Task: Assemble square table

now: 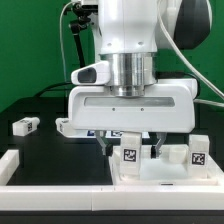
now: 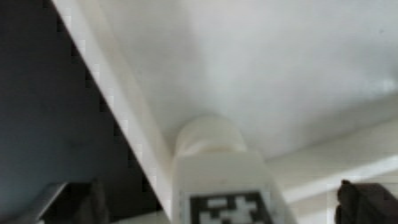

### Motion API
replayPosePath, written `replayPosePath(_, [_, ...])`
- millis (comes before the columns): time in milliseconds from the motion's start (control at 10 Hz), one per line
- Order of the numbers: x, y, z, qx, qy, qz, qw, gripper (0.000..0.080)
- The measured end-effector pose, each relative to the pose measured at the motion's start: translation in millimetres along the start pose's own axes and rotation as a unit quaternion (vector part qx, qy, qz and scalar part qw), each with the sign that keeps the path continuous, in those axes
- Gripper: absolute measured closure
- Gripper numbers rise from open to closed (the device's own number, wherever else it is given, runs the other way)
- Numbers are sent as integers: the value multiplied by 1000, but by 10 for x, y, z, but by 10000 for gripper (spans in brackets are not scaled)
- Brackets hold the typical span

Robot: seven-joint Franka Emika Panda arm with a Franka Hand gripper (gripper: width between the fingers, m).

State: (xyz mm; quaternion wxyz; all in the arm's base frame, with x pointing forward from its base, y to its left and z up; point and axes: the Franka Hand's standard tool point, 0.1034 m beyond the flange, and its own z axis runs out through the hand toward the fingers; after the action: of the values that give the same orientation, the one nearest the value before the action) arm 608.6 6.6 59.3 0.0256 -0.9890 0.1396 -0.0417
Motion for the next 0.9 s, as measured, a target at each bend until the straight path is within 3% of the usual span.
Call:
replayPosePath(200, [6,-3,-3,0,-1,0,1000,151])
replayPosePath(500, [4,-1,0,0,-1,0,1000,517])
replayPosePath(900, [4,-1,0,0,-1,0,1000,515])
